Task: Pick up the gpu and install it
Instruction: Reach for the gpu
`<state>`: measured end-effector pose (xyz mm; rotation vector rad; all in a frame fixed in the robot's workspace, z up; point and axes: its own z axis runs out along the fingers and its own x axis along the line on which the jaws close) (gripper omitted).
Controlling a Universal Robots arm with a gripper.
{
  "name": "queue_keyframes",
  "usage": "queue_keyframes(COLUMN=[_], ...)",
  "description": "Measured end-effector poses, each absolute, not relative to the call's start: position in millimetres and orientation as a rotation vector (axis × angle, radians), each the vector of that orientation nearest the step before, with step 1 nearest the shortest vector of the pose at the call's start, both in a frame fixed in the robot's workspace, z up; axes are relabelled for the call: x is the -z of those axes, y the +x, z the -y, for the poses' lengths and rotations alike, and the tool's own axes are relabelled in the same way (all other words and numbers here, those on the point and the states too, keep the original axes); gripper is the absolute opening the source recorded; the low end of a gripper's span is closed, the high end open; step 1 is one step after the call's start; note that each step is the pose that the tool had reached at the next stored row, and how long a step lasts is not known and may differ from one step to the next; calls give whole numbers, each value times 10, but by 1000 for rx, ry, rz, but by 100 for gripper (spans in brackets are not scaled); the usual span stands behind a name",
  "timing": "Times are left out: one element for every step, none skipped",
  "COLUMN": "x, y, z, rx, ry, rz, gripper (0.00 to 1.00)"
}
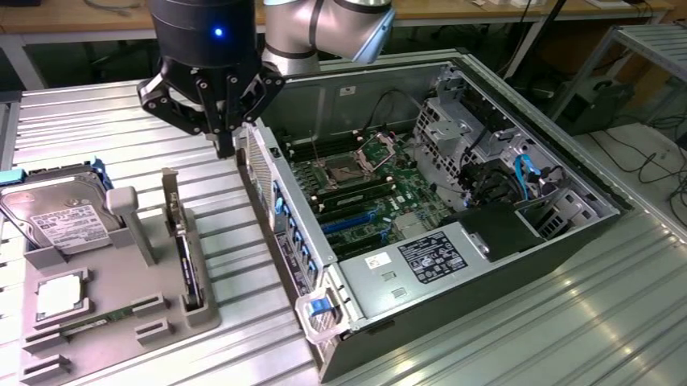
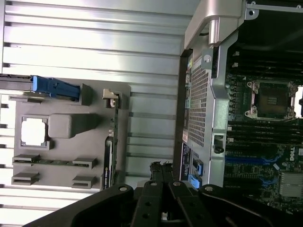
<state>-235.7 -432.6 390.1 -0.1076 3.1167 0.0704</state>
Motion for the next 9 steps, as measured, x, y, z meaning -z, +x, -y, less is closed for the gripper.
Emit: queue_keyframes(x=[-3900, -3900, -3899, -3899, -3898, -3898, -3898, -3897, -3897], y=[-2364, -2372, -2379, -2386, -2393, -2400, -2406, -2413, -2420], z=[4330, 4334, 4339, 4344, 4349, 4354, 4358, 4362, 4366], rx=[-70, -70, -70, -70, -70, -70, -70, -70, -70], ry=[-108, -108, -108, -108, -108, -108, -108, -108, -108], rz=[-3117, -3117, -3117, -3117, -3117, -3117, -3117, -3117, -3117], gripper=[11, 11, 11, 11, 11, 11, 11, 11, 11])
